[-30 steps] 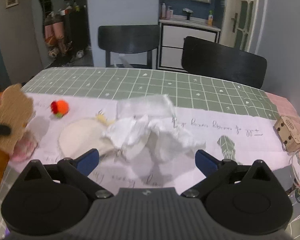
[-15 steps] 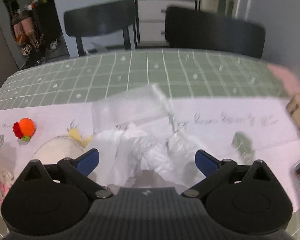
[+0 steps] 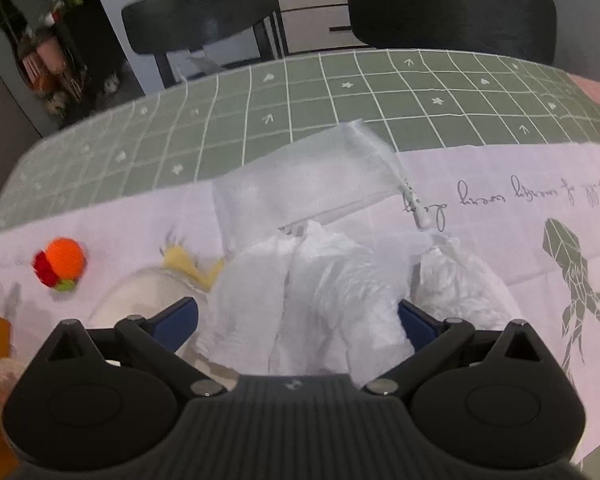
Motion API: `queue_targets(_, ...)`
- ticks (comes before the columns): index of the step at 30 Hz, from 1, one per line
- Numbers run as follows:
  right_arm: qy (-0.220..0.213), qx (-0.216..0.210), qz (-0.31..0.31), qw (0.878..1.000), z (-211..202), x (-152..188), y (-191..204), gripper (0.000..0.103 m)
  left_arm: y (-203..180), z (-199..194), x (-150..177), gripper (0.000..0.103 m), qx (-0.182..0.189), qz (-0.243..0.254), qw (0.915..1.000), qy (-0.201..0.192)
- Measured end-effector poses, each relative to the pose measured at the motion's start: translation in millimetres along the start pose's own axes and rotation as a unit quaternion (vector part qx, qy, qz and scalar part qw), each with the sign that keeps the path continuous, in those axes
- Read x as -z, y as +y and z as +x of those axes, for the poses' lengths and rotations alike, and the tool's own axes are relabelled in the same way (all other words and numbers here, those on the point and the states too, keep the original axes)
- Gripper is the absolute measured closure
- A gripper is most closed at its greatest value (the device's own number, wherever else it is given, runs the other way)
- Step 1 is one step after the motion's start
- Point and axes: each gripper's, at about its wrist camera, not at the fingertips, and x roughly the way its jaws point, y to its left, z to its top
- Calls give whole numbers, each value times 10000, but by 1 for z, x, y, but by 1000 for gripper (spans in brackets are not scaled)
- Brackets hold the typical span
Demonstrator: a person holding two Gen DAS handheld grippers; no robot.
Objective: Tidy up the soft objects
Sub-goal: 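Lift the brown sponge with left tool while right tool grasps the white crumpled cloth, then carry the sponge with left tool while right tool carries the white cloth to the box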
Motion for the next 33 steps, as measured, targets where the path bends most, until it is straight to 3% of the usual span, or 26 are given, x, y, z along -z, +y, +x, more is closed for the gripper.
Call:
queue_targets(2, 6, 88, -74, 9999, 5, 1, 3, 10, 1, 0, 0, 65, 1, 7, 10000, 19)
queue_targets(4, 54, 115, -131, 9998, 9, 2, 4, 41, 3, -1, 0, 65, -18, -2, 10000, 5)
queue_targets(5, 109, 103, -178, 9997, 11, 2, 3, 46, 3, -2, 0, 65, -28, -12, 10000, -7)
queue_targets(7, 106, 233, -306, 9992, 13, 2, 0, 68, 4, -4, -1, 65, -41, -24, 10000, -29)
queue_targets(8, 95, 250, -350, 9990, 12, 2, -1, 71, 4, -4, -1, 65, -39, -31, 10000, -39)
queue_targets(10, 63, 175, -323, 9993, 8, 1, -7, 88, 4, -5, -2, 65, -18, -37, 10000, -46)
queue_targets(19, -136, 5, -183, 9997, -24, -1, -27, 94, -2, 5, 1, 67, -121, 109, 9997, 201)
queue_targets(33, -417, -158, -528, 9976, -91, 14, -21, 95, -5, -32, -13, 68, -69, 71, 9996, -263)
